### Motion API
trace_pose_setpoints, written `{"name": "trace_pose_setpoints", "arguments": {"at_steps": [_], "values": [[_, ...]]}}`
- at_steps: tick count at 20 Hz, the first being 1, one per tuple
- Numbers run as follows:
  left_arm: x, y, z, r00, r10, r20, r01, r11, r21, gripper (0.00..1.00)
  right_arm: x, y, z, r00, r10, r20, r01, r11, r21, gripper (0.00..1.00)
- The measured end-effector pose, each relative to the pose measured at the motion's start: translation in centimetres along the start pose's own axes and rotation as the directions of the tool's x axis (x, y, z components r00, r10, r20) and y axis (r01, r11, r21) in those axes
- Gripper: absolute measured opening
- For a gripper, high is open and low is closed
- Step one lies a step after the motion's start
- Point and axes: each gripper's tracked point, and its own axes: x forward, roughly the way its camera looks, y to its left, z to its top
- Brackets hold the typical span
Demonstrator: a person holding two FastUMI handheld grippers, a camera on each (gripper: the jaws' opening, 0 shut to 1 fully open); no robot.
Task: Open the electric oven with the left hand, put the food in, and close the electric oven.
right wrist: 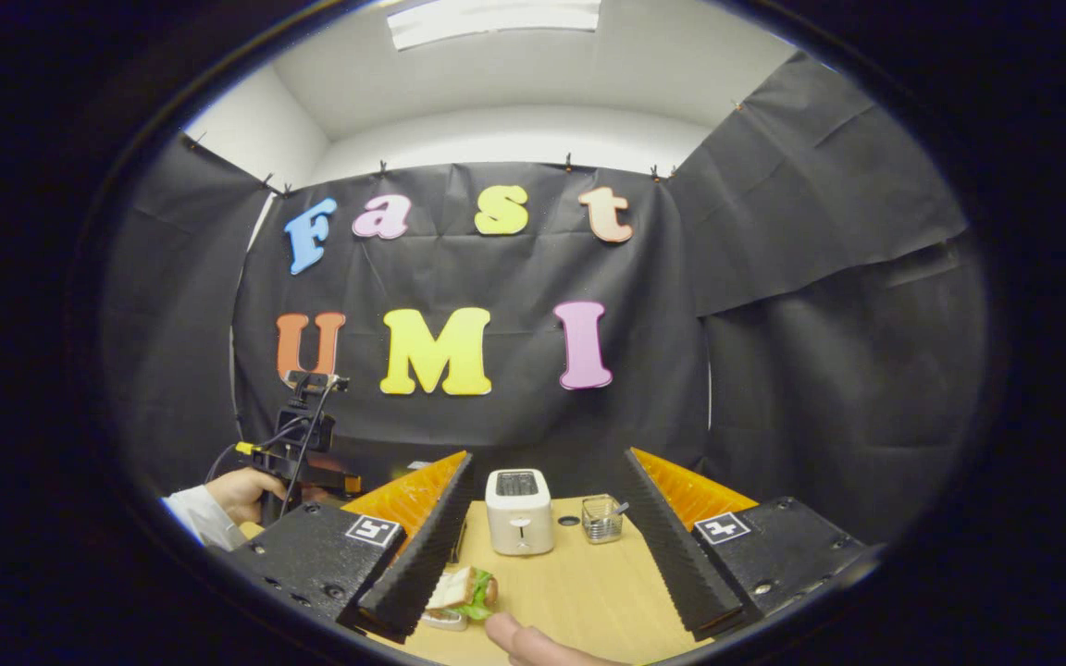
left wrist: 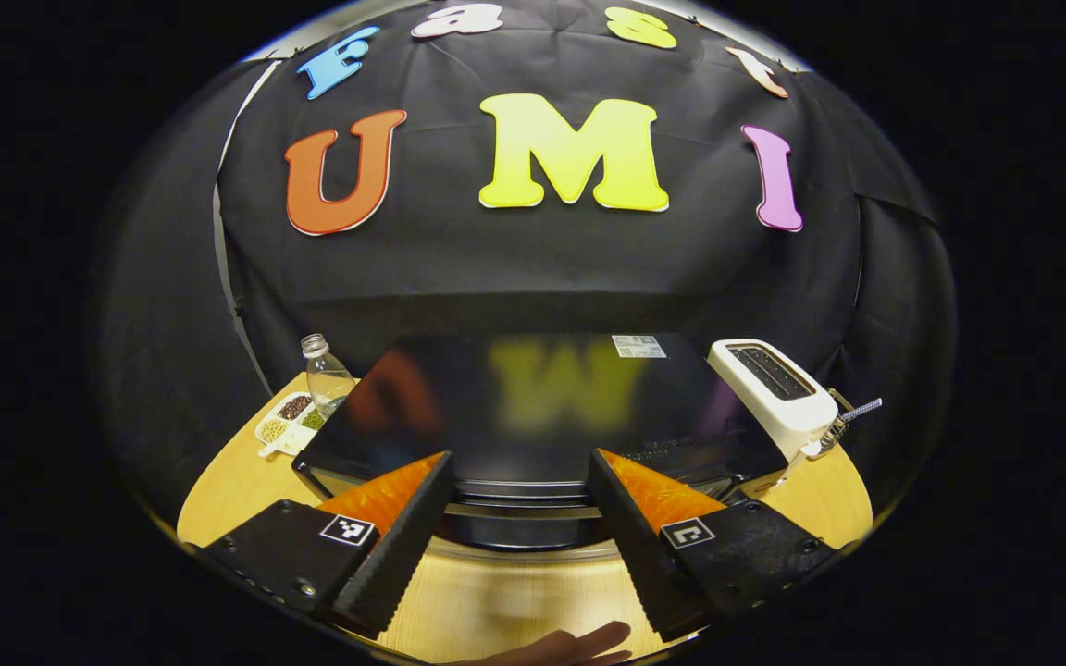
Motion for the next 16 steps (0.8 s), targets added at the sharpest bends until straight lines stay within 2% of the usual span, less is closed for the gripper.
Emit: {"name": "trace_pose_setpoints", "arguments": {"at_steps": [3, 12, 13, 14, 16], "values": [[-0.7, -0.5, -0.4, 1.000, -0.024, -0.014, 0.024, 1.000, -0.012, 0.97, 0.1, 0.1, -0.4, 1.000, -0.002, -0.014, 0.002, 1.000, 0.007, 0.90], [-3.5, -0.4, -2.4, 0.999, -0.032, -0.029, 0.032, 0.999, -0.012, 0.98, -1.8, 1.0, 0.1, 1.000, 0.011, -0.021, -0.012, 1.000, -0.007, 0.90], [-4.0, -0.3, -2.8, 0.999, -0.035, -0.031, 0.035, 0.999, -0.017, 0.98, -2.2, 0.9, 0.3, 1.000, 0.010, -0.018, -0.010, 1.000, -0.012, 1.00], [-4.4, -0.4, -3.4, 0.998, -0.035, -0.046, 0.035, 0.999, -0.007, 0.97, -2.5, 0.9, 0.5, 1.000, 0.007, -0.015, -0.008, 1.000, -0.020, 0.90], [-5.6, -0.4, -4.6, 0.999, -0.033, -0.037, 0.034, 0.999, 0.038, 0.97, -2.9, 1.1, 0.8, 1.000, 0.003, -0.010, -0.004, 1.000, -0.029, 0.90]]}}
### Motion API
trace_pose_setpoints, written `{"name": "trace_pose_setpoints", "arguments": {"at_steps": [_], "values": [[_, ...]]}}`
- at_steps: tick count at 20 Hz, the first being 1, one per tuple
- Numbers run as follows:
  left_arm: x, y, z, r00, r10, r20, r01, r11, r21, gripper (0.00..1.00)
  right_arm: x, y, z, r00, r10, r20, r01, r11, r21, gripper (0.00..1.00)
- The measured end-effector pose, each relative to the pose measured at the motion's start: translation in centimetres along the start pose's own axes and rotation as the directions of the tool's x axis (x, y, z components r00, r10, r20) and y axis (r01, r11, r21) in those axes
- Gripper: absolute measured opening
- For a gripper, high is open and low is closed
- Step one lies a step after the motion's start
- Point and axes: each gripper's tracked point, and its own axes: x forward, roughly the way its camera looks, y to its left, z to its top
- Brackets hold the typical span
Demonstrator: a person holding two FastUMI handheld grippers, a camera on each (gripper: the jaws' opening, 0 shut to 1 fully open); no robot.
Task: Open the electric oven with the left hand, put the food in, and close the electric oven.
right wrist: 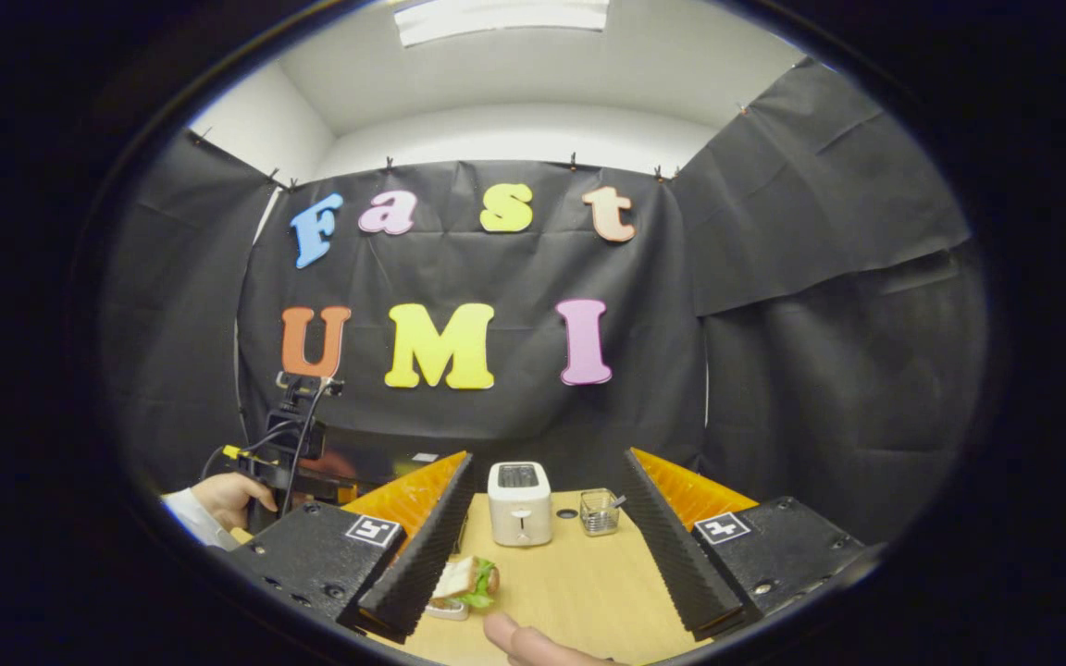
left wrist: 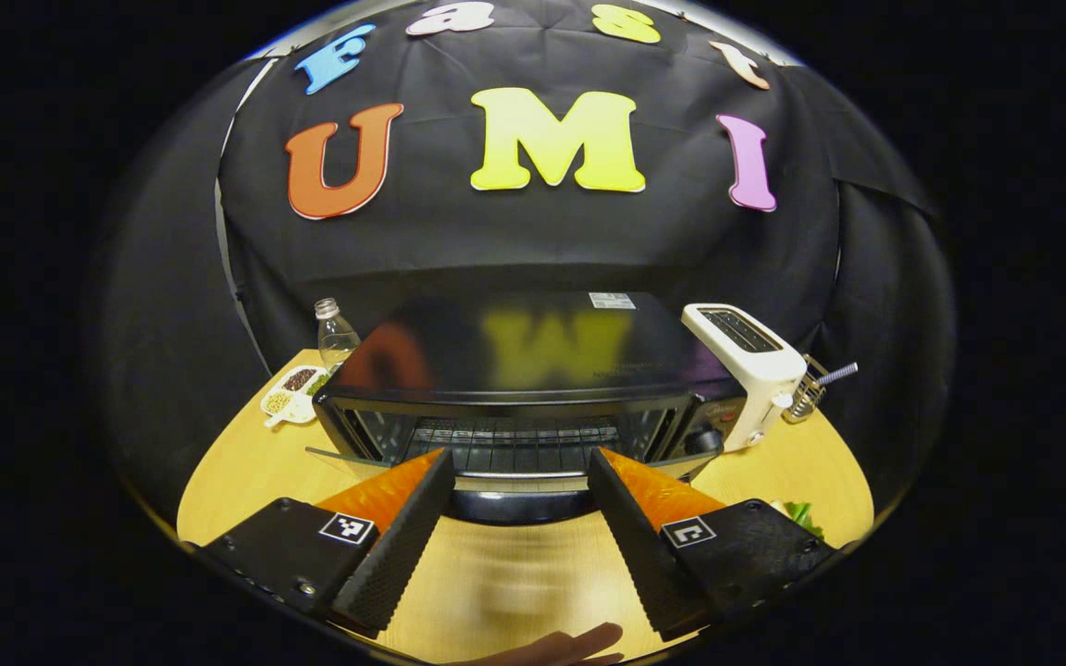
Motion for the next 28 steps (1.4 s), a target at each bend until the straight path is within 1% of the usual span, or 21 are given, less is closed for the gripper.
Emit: {"name": "trace_pose_setpoints", "arguments": {"at_steps": [4, 5, 6, 9, 10, 11, 12, 13, 14, 15, 16, 17, 19, 20, 22, 24, 25, 27, 28], "values": [[-1.7, -0.3, -2.6, 0.999, -0.020, -0.026, 0.019, 0.999, -0.039, 0.97, -1.0, 1.0, 0.5, 1.000, 0.014, 0.004, -0.014, 1.000, -0.013, 0.90], [-2.2, -0.3, -3.3, 0.999, -0.022, -0.031, 0.020, 0.999, -0.040, 0.97, -1.2, 1.0, 0.6, 1.000, 0.014, 0.008, -0.014, 1.000, -0.017, 1.00], [-2.5, -0.4, -3.9, 0.999, -0.021, -0.029, 0.020, 0.999, -0.037, 0.98, -1.4, 1.1, 0.7, 1.000, 0.013, 0.010, -0.012, 1.000, -0.019, 0.90], [-3.2, -0.6, -6.3, 0.999, -0.020, -0.034, 0.019, 0.999, -0.036, 0.97, -1.6, 1.2, 0.7, 1.000, 0.006, 0.008, -0.005, 1.000, -0.024, 0.90], [-3.5, -0.7, -7.2, 0.999, -0.021, -0.042, 0.020, 1.000, -0.024, 0.97, -1.6, 1.2, 0.8, 1.000, 0.000, 0.009, 0.000, 1.000, -0.027, 1.00], [-3.7, -0.7, -8.2, 0.998, -0.021, -0.056, 0.020, 1.000, -0.022, 0.97, -1.8, 1.1, 0.8, 1.000, -0.004, 0.011, 0.004, 1.000, -0.028, 0.90], [-3.8, -0.8, -9.0, 0.998, -0.022, -0.066, 0.020, 1.000, -0.024, 0.97, -1.8, 1.2, 0.7, 1.000, -0.005, 0.012, 0.005, 1.000, -0.029, 1.00], [-3.8, -0.8, -9.7, 0.997, -0.022, -0.069, 0.021, 0.999, -0.025, 0.97, -1.9, 1.2, 0.6, 1.000, -0.006, 0.012, 0.007, 1.000, -0.030, 0.90], [-3.9, -0.9, -10.2, 0.997, -0.023, -0.072, 0.021, 1.000, -0.022, 0.96, -1.9, 1.3, 0.5, 1.000, -0.009, 0.012, 0.009, 0.999, -0.032, 1.00], [-3.9, -0.9, -10.7, 0.997, -0.023, -0.074, 0.021, 1.000, -0.021, 0.96, -1.8, 1.3, 0.4, 1.000, -0.013, 0.009, 0.013, 0.999, -0.034, 0.90], [-3.8, -0.9, -11.4, 0.996, -0.023, -0.087, 0.021, 1.000, -0.022, 0.97, -1.7, 1.3, 0.3, 1.000, -0.017, 0.005, 0.017, 0.999, -0.036, 0.90], [-3.8, -1.0, -12.2, 0.994, -0.024, -0.105, 0.021, 0.999, -0.027, 0.96, -1.6, 1.3, -0.1, 1.000, -0.019, -0.004, 0.019, 0.999, -0.038, 1.00], [-3.7, -1.1, -13.5, 0.991, -0.025, -0.132, 0.019, 0.999, -0.044, 0.96, -1.4, 1.7, -0.6, 1.000, -0.014, -0.017, 0.013, 0.999, -0.034, 1.00], [-3.7, -1.2, -14.1, 0.989, -0.027, -0.146, 0.020, 0.999, -0.049, 0.94, -1.4, 1.8, -0.7, 1.000, -0.011, -0.022, 0.010, 0.999, -0.034, 0.90], [-3.2, -1.2, -15.6, 0.984, -0.034, -0.173, 0.026, 0.998, -0.048, 0.94, -1.0, 1.5, -1.0, 1.000, -0.019, -0.023, 0.018, 0.999, -0.042, 0.90], [-2.7, -1.4, -16.7, 0.982, -0.039, -0.187, 0.026, 0.997, -0.075, 0.95, -0.6, 1.4, -1.5, 0.999, -0.027, -0.032, 0.026, 0.998, -0.052, 0.90], [-2.7, -1.3, -17.0, 0.981, -0.037, -0.192, 0.021, 0.996, -0.085, 0.95, -0.4, 1.5, -1.9, 0.999, -0.027, -0.042, 0.025, 0.998, -0.054, 1.00], [-2.7, -1.3, -16.3, 0.988, -0.028, -0.154, 0.017, 0.997, -0.073, 0.94, 0.1, 1.5, -2.5, 0.998, -0.028, -0.063, 0.024, 0.998, -0.065, 1.00], [-2.9, -1.3, -16.1, 0.990, -0.028, -0.138, 0.019, 0.997, -0.069, 0.94, 0.4, 1.5, -2.6, 0.997, -0.027, -0.072, 0.022, 0.998, -0.067, 0.90]]}}
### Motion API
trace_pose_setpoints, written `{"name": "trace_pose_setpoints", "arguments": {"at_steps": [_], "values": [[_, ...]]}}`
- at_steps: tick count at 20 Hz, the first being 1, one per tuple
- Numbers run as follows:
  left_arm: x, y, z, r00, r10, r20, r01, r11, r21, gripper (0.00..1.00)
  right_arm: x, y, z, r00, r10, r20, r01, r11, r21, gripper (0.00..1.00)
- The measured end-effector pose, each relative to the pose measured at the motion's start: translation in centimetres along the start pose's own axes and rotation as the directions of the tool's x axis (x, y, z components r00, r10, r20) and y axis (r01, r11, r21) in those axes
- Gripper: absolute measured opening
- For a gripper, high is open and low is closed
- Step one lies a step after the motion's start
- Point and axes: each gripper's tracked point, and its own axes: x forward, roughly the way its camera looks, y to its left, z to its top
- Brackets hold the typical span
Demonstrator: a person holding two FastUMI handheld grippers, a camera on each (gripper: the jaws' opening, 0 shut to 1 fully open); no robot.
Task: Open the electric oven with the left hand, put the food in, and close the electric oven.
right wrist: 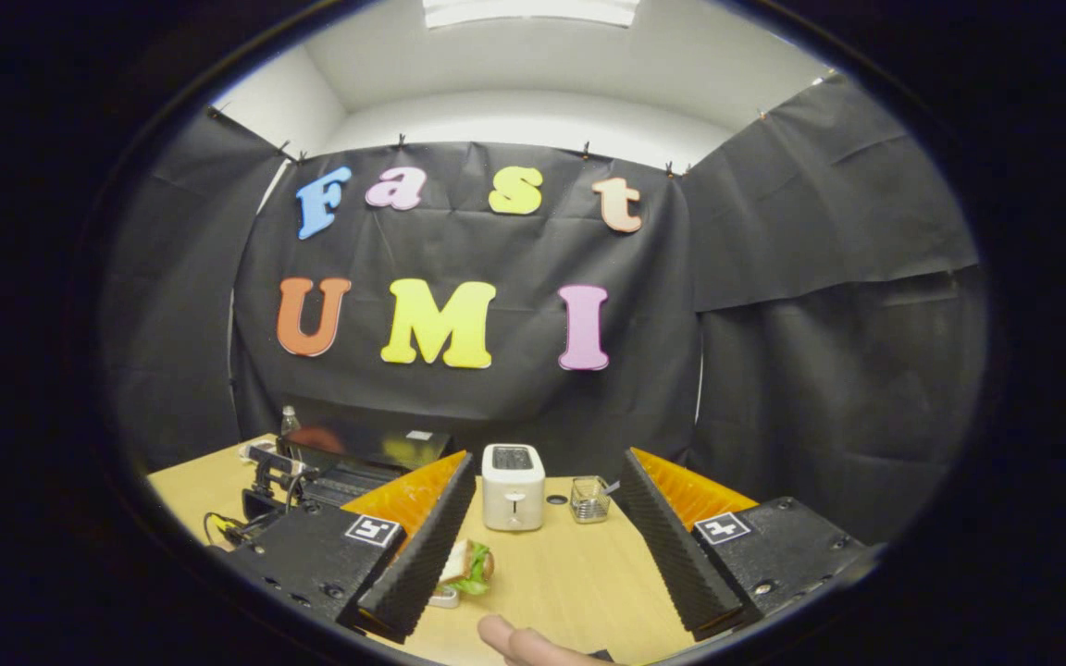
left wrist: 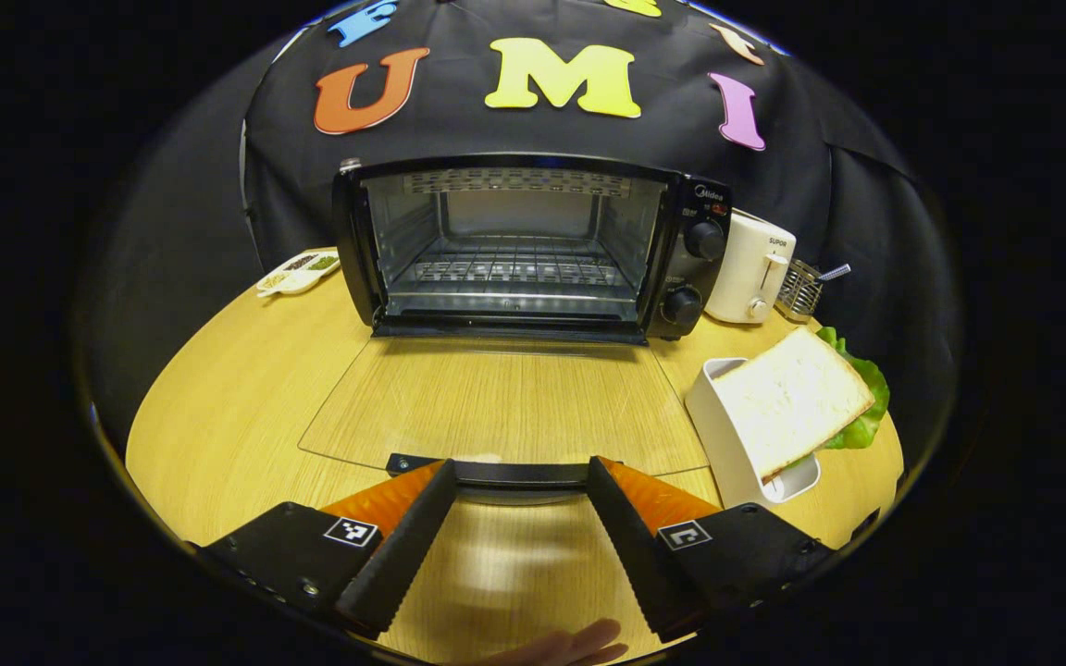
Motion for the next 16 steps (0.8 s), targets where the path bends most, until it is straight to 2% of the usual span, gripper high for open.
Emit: {"name": "trace_pose_setpoints", "arguments": {"at_steps": [4, 6, 7, 8, 10, 11, 14, 15, 16], "values": [[-2.2, -0.6, 1.3, 0.997, -0.045, 0.057, 0.045, 0.999, -0.009, 0.94, 2.4, -0.3, -1.2, 0.998, 0.007, -0.062, -0.007, 1.000, 0.001, 0.90], [-4.3, -0.3, 3.0, 0.991, -0.057, 0.124, 0.058, 0.998, -0.001, 0.94, 4.0, 0.0, -2.1, 0.993, 0.030, -0.112, -0.030, 1.000, 0.008, 0.90], [-5.5, -0.2, 4.0, 0.984, -0.061, 0.164, 0.062, 0.998, 0.000, 0.94, 4.9, 0.1, -2.9, 0.988, 0.045, -0.146, -0.043, 0.999, 0.016, 1.00], [-6.9, -0.2, 5.2, 0.975, -0.063, 0.215, 0.064, 0.998, 0.002, 0.94, 5.9, 0.4, -3.7, 0.981, 0.064, -0.183, -0.060, 0.998, 0.029, 0.90], [-9.5, -0.1, 7.3, 0.953, -0.063, 0.296, 0.069, 0.998, -0.009, 0.94, 7.6, 1.2, -5.5, 0.959, 0.113, -0.261, -0.100, 0.993, 0.063, 0.91], [-10.9, -0.2, 8.2, 0.942, -0.068, 0.329, 0.077, 0.997, -0.014, 0.94, 8.4, 1.7, -6.4, 0.943, 0.142, -0.300, -0.123, 0.989, 0.081, 1.00], [-15.1, 0.1, 11.8, 0.892, -0.063, 0.448, 0.075, 0.997, -0.010, 0.94, 10.5, 3.2, -9.0, 0.891, 0.224, -0.395, -0.194, 0.974, 0.117, 1.00], [-16.4, 0.2, 12.9, 0.871, -0.058, 0.487, 0.071, 0.997, -0.008, 0.94, 11.2, 3.6, -10.0, 0.871, 0.251, -0.423, -0.215, 0.968, 0.131, 0.91], [-17.5, 0.2, 14.0, 0.850, -0.052, 0.524, 0.064, 0.998, -0.005, 0.94, 11.8, 4.0, -11.0, 0.849, 0.273, -0.453, -0.231, 0.962, 0.146, 1.00]]}}
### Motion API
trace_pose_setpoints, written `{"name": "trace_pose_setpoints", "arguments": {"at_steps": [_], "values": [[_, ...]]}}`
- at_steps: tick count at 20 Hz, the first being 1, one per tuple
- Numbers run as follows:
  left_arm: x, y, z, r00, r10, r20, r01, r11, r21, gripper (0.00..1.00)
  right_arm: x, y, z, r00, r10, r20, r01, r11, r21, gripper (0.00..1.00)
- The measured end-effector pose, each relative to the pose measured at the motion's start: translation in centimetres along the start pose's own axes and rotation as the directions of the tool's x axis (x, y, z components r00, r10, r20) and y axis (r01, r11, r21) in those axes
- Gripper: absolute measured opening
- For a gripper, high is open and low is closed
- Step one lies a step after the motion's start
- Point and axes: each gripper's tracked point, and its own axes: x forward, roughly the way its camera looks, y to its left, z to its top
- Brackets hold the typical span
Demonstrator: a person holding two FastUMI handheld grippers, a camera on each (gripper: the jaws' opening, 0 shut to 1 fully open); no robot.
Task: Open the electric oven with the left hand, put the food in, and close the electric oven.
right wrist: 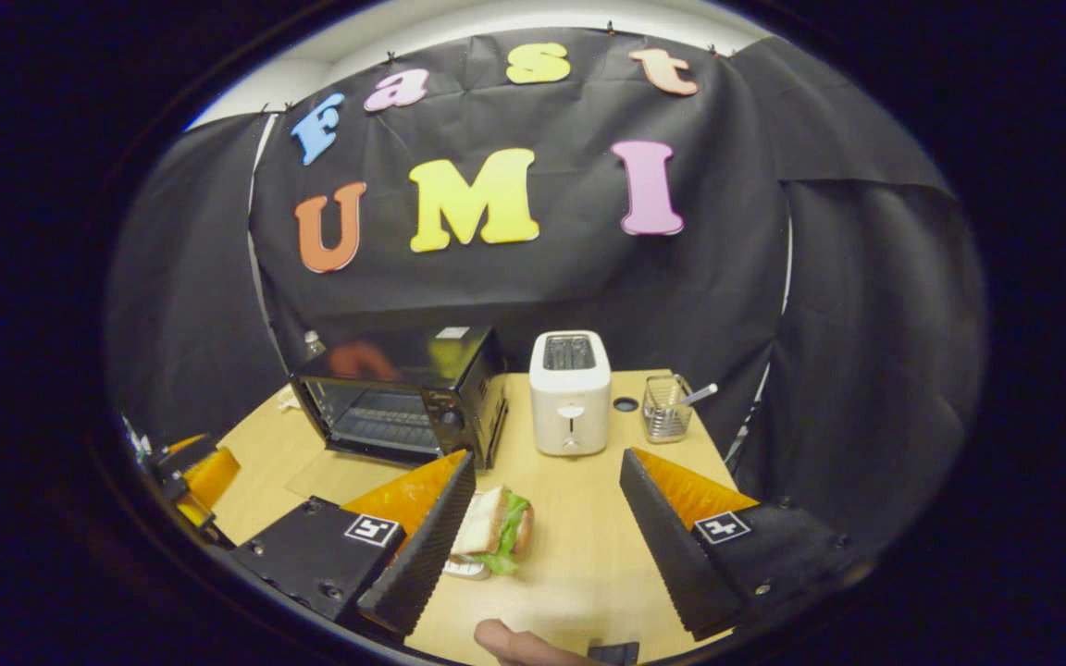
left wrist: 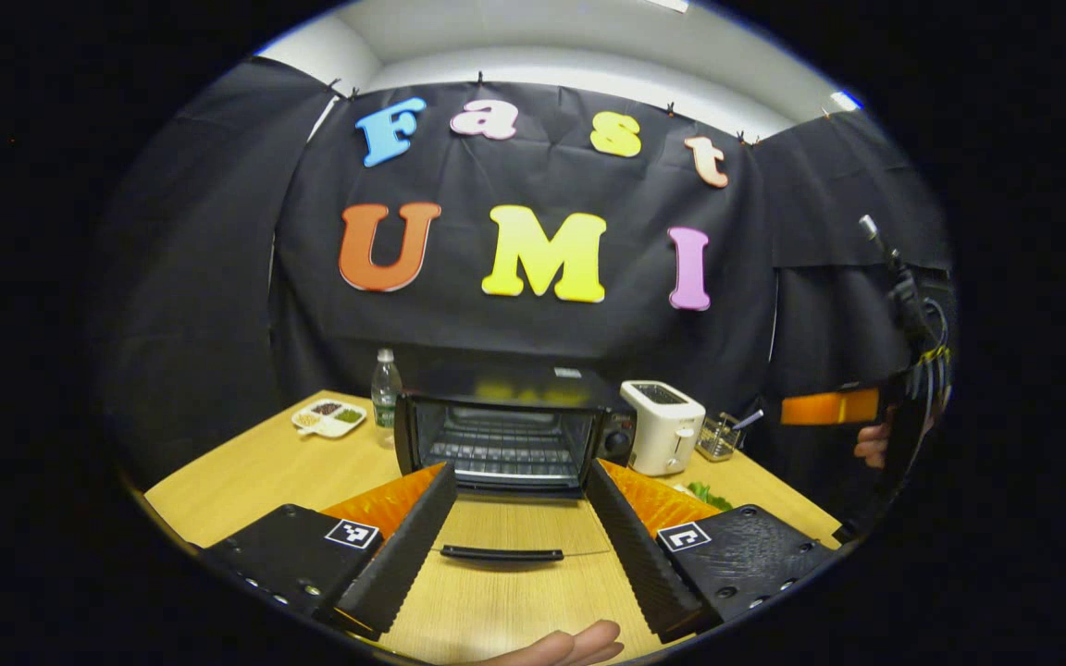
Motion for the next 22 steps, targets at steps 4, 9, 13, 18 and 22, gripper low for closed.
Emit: {"name": "trace_pose_setpoints", "arguments": {"at_steps": [4, 9, 13, 18, 22], "values": [[-1.9, 0.1, 3.6, 0.994, 0.010, 0.104, -0.013, 1.000, 0.022, 0.94, 4.3, 0.0, -2.9, 0.981, 0.092, -0.168, -0.086, 0.995, 0.042, 1.00], [-1.8, 0.4, 4.6, 0.990, 0.039, 0.138, -0.045, 0.998, 0.040, 0.93, 7.9, 1.1, -6.7, 0.910, 0.241, -0.336, -0.206, 0.969, 0.137, 0.99], [-0.9, 1.1, 4.2, 0.990, 0.086, 0.113, -0.092, 0.995, 0.048, 0.94, 9.4, 1.6, -8.1, 0.867, 0.315, -0.386, -0.252, 0.946, 0.206, 0.99], [0.4, 0.6, 4.3, 0.989, 0.082, 0.125, -0.090, 0.994, 0.061, 0.93, 10.6, 2.1, -9.8, 0.803, 0.402, -0.441, -0.289, 0.908, 0.302, 0.98], [1.3, 0.4, 3.5, 0.991, 0.084, 0.099, -0.092, 0.993, 0.076, 0.94, 11.2, 2.2, -11.2, 0.751, 0.444, -0.488, -0.290, 0.887, 0.360, 0.96]]}}
